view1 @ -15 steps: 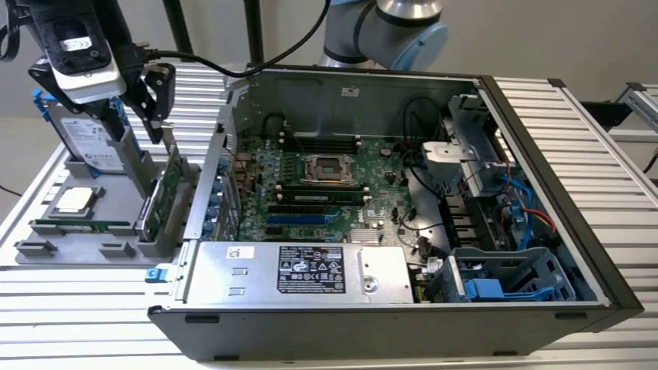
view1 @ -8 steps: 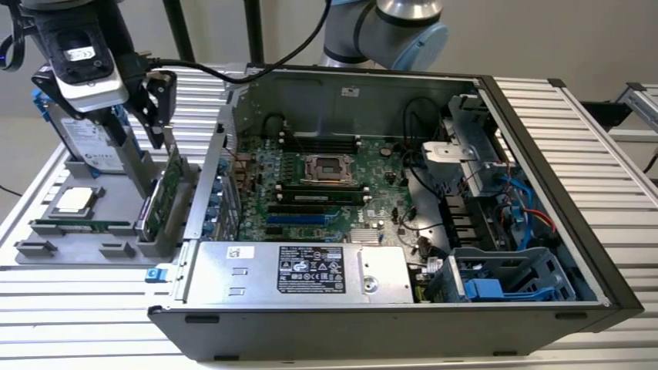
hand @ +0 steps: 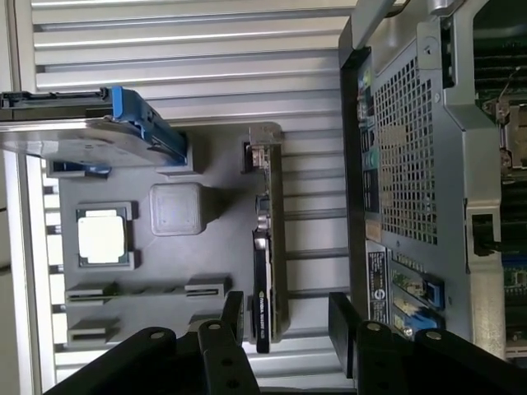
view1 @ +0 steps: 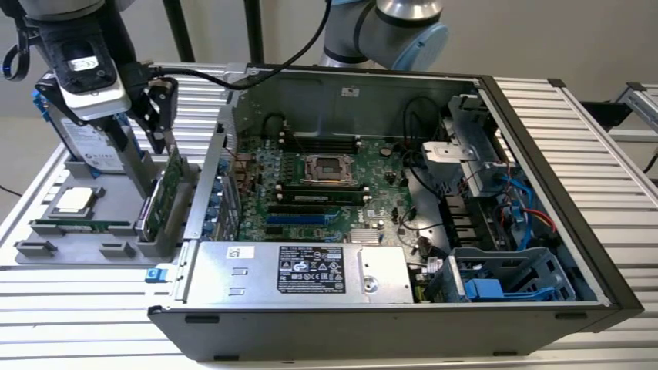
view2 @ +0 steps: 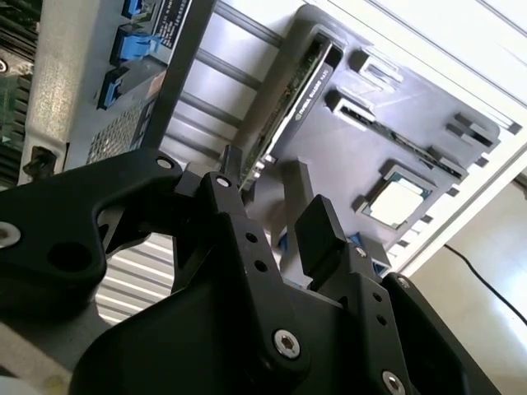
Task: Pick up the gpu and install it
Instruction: 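Pick up the gpu and move the gpu toward the slot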
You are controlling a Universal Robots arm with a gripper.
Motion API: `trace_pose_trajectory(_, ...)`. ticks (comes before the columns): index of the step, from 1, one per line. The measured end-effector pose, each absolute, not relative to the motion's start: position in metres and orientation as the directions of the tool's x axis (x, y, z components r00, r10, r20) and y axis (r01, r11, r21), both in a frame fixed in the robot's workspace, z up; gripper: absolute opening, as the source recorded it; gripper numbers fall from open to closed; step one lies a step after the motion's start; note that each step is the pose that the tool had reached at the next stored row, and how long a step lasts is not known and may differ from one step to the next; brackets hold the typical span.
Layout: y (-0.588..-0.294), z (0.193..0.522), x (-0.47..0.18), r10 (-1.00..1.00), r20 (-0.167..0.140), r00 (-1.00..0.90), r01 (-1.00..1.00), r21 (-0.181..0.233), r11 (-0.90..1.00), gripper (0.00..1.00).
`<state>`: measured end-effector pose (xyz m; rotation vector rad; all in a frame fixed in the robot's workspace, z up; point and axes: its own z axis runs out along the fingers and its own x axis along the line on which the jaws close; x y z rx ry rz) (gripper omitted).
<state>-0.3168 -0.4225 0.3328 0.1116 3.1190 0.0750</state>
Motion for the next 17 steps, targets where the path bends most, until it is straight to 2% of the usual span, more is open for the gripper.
trace_pose_trajectory(17, -0.424, 0.319, -0.317, 0.072, -0.018, -0.997, 0.071, 0.049, 0.996, 1.00)
